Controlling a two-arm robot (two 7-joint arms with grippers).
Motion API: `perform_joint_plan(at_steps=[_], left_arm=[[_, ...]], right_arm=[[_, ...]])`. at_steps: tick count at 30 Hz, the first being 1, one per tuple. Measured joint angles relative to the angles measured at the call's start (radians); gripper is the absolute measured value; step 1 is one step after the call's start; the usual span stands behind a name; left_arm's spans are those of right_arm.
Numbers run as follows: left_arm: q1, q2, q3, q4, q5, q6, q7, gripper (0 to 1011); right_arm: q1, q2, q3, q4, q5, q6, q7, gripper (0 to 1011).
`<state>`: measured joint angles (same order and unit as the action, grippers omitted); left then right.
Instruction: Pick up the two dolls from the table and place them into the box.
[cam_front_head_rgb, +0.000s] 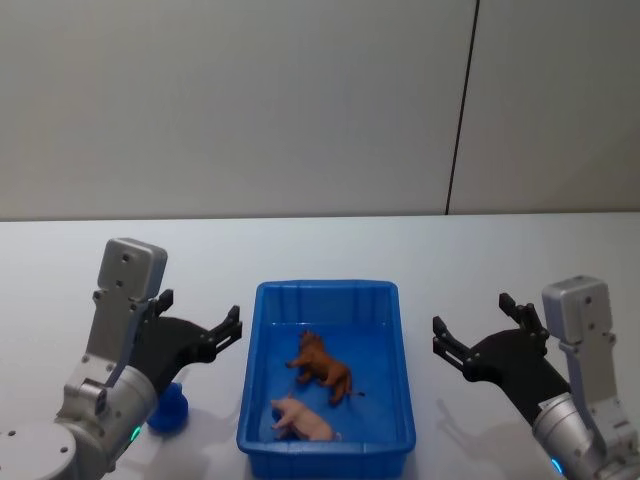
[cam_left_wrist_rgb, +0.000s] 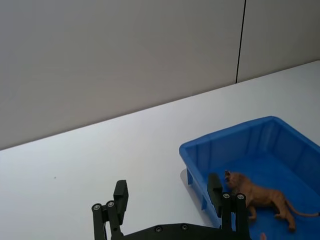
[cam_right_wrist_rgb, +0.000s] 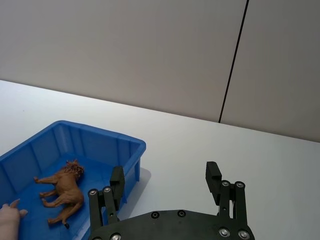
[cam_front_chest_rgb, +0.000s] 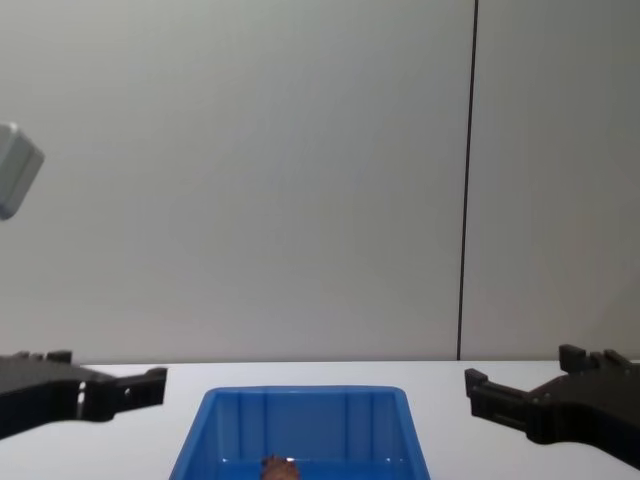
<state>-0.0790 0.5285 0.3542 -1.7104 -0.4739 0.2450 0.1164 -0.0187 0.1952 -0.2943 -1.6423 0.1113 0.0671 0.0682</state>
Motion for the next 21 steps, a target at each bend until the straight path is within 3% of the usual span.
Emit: perform_joint_plan(at_steps=[21], left_arm=[[0.061,0.044,-0.027,0.018,-0.074,0.04,-0.001,1001]], right_arm=[[0.0,0.0,0.0,0.0,0.0,0.0,0.0,1001]])
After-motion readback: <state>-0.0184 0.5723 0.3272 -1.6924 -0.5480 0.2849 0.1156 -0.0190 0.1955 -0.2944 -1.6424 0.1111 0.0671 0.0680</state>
